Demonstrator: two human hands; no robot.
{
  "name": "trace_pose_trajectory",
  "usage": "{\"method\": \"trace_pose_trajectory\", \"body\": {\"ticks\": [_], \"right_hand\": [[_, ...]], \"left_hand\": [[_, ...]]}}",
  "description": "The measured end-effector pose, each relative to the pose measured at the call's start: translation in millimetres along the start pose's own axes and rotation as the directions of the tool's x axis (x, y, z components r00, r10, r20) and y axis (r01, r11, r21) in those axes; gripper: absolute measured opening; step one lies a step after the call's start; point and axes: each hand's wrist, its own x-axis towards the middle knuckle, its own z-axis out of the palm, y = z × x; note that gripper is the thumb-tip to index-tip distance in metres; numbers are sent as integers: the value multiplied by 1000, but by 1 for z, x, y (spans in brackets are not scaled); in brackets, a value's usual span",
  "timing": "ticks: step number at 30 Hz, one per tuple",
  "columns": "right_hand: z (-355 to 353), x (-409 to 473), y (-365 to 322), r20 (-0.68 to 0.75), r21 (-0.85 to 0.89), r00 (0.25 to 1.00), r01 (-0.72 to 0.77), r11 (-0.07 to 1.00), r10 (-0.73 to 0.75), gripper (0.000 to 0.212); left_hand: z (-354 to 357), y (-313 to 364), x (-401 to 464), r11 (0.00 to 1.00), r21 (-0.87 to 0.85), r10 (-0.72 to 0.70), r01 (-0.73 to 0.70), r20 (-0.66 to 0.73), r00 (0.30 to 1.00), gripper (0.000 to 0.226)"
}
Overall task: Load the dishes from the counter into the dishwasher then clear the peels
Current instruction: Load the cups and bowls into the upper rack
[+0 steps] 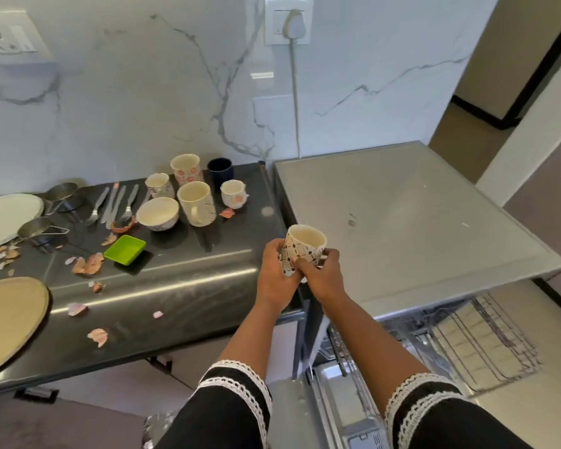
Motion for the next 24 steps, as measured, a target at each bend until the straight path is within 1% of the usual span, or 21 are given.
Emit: {"method": "trace_pose_trajectory", "body": {"ticks": [2,6,8,11,14,17,19,22,24], "right_hand": [[-30,-6,0,-42,17,999,16,1000,-16,53],[-92,-20,2,-117,10,992,57,998,-55,56],[-122,-28,7,-150,-4,986,75,997,-75,55],[-169,-43,21,-182,5,981,63,998,-61,53],[-210,-57,34,-218,-9,975,46,999,-47,56],[-249,-68,51,-237,-6,972,14,1000,-15,57],[-269,-77,60,-227,26,974,1,1000,5,59],[-297,-87,74,-192,61,980,-49,997,60,77],[-311,-90,85,-151,59,983,-98,993,106,80]], "left_hand": [[23,12,-10,999,-46,4,-3,27,1000,66],[73,37,-32,994,-99,58,-51,67,996,67],[99,48,-41,993,-94,79,-71,88,993,68],[139,62,-59,993,-55,110,-103,144,983,69],[174,75,-79,993,-10,117,-117,183,976,64],[206,82,-102,998,-6,69,-70,207,976,59],[226,83,-117,999,-47,20,-10,228,974,57],[253,81,-142,985,-111,-97,132,279,955,54],[266,75,-152,963,-139,-180,232,308,934,58]]}}
